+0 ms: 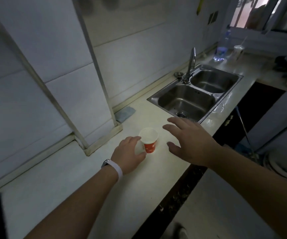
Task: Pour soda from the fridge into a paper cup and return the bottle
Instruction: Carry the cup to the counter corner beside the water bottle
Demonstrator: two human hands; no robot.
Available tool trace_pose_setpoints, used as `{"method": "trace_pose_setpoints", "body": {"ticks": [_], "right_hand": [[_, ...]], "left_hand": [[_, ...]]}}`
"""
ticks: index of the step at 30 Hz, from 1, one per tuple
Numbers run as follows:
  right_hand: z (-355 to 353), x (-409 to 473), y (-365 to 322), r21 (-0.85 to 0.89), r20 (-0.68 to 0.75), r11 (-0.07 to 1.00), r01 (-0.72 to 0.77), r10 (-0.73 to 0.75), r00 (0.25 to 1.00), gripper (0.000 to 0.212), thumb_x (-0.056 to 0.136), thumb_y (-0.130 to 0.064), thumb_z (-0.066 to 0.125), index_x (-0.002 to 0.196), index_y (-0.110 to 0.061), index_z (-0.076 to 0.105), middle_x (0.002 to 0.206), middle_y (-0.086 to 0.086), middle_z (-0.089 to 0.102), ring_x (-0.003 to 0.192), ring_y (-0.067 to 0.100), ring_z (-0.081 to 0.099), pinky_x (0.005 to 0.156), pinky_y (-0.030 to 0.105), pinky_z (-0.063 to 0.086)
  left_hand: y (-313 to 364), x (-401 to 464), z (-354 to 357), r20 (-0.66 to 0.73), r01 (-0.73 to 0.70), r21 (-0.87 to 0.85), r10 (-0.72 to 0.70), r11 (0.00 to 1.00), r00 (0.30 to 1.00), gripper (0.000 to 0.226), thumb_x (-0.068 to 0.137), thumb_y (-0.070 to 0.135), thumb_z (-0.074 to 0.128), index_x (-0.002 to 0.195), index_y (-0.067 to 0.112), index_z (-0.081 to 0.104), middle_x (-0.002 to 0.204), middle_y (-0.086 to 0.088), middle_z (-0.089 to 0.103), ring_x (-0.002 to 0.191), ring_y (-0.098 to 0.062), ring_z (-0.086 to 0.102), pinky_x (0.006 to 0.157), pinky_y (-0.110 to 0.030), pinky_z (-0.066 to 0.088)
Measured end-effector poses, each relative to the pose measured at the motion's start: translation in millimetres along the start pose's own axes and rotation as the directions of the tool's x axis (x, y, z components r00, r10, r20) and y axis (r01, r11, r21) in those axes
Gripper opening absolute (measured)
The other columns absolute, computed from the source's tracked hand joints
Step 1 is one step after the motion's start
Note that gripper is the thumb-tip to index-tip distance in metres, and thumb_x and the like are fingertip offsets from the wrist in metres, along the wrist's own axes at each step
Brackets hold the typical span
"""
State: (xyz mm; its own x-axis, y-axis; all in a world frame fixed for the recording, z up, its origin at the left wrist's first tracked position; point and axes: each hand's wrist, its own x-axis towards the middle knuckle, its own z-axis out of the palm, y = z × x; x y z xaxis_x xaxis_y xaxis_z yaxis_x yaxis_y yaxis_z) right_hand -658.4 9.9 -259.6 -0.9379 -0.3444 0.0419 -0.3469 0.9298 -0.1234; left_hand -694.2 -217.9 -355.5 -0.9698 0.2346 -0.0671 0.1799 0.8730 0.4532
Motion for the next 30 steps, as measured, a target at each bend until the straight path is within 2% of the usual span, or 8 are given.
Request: {"method": "trace_pose_setpoints", "body": {"ticks": [3, 6, 11, 16, 21, 24, 27, 30], "right_hand": [[0.9, 17.5, 28.7, 0.027, 0.022, 0.997, 0.068, -0.069, 0.997, 0.056, 0.093, -0.051, 0.046, 0.144, -0.033, 0.033, 0.155, -0.006, 0.027, 0.14, 0.019, 0.028, 0.113, 0.042, 0.023], [5.2, 29.9, 52.1, 0.053, 0.043, 0.99, 0.131, -0.133, 0.99, 0.055, 0.093, -0.049, 0.046, 0.144, -0.031, 0.034, 0.154, -0.005, 0.028, 0.139, 0.019, 0.03, 0.112, 0.04, 0.025], [16.5, 46.6, 69.4, 0.099, 0.064, 0.979, 0.179, -0.186, 0.98, 0.055, 0.093, -0.049, 0.047, 0.143, -0.029, 0.036, 0.154, -0.005, 0.029, 0.138, 0.018, 0.031, 0.111, 0.038, 0.025], [33.8, 60.8, 78.0, 0.119, 0.078, 0.973, 0.199, -0.209, 0.975, 0.054, 0.092, -0.046, 0.051, 0.141, -0.026, 0.041, 0.153, -0.003, 0.034, 0.135, 0.018, 0.037, 0.108, 0.037, 0.029], [49.6, 69.1, 85.7, 0.123, 0.115, 0.977, 0.175, -0.19, 0.975, 0.054, 0.092, -0.045, 0.051, 0.14, -0.024, 0.04, 0.153, 0.0, 0.032, 0.136, 0.021, 0.036, 0.108, 0.039, 0.03], [58.2, 75.9, 90.1, 0.133, 0.139, 0.977, 0.167, -0.185, 0.973, 0.054, 0.092, -0.044, 0.051, 0.14, -0.023, 0.04, 0.152, 0.001, 0.033, 0.135, 0.021, 0.036, 0.106, 0.038, 0.033], [62.4, 82.4, 92.7, 0.144, 0.15, 0.979, 0.146, -0.167, 0.974, 0.054, 0.092, -0.043, 0.052, 0.14, -0.023, 0.04, 0.152, 0.001, 0.033, 0.134, 0.022, 0.037, 0.106, 0.039, 0.033], [64.1, 87.3, 93.1, 0.14, 0.154, 0.981, 0.136, -0.157, 0.975, 0.053, 0.092, -0.042, 0.053, 0.14, -0.023, 0.04, 0.152, 0.001, 0.032, 0.134, 0.022, 0.037, 0.106, 0.04, 0.033]], "left_hand": [[8.5, 13.6, 13.8, -0.012, 0.176, -0.17, -0.181, 0.97, 0.983, 0.067, 0.086, 0.045, 0.067, 0.143, 0.025, 0.038, 0.144, -0.002, 0.046, 0.126, -0.023, 0.048, 0.104, -0.041, 0.043], [16.6, 19.5, 29.2, -0.003, 0.349, -0.428, -0.387, 0.834, 0.922, 0.075, 0.085, 0.037, 0.072, 0.147, 0.025, 0.031, 0.145, -0.006, 0.043, 0.125, -0.025, 0.049, 0.105, -0.045, 0.044], [21.1, 24.9, 52.1, 0.081, 0.447, -0.613, -0.511, 0.652, 0.856, 0.08, 0.085, 0.034, 0.074, 0.148, 0.021, 0.027, 0.138, -0.006, 0.045, 0.114, -0.021, 0.049, 0.093, -0.035, 0.045], [14.7, 42.4, 73.5, 0.146, 0.49, -0.66, -0.543, 0.569, 0.827, 0.088, 0.079, 0.037, 0.079, 0.148, 0.021, 0.026, 0.137, -0.005, 0.045, 0.113, -0.02, 0.05, 0.091, -0.033, 0.044], [10.4, 60.9, 99.3, 0.185, 0.508, -0.704, -0.562, 0.496, 0.806, 0.102, 0.072, 0.034, 0.086, 0.15, 0.02, 0.021, 0.147, -0.008, 0.04, 0.129, -0.027, 0.046, 0.105, -0.042, 0.043], [12.1, 72.1, 111.5, 0.129, 0.455, -0.756, -0.574, 0.472, 0.809, 0.106, 0.066, 0.03, 0.09, 0.148, 0.021, 0.024, 0.145, -0.004, 0.043, 0.13, -0.025, 0.046, 0.109, -0.044, 0.04], [12.6, 78.5, 119.0, -0.012, 0.349, -0.766, -0.555, 0.54, 0.832, 0.094, 0.064, 0.03, 0.091, 0.139, 0.029, 0.035, 0.128, 0.011, 0.049, 0.117, -0.014, 0.05, 0.1, -0.033, 0.041], [8.3, 83.0, 124.2, -0.048, 0.313, -0.767, -0.536, 0.56, 0.843, 0.093, 0.063, 0.038, 0.091, 0.137, 0.035, 0.035, 0.126, 0.015, 0.048, 0.117, -0.011, 0.049, 0.099, -0.032, 0.041]]}}
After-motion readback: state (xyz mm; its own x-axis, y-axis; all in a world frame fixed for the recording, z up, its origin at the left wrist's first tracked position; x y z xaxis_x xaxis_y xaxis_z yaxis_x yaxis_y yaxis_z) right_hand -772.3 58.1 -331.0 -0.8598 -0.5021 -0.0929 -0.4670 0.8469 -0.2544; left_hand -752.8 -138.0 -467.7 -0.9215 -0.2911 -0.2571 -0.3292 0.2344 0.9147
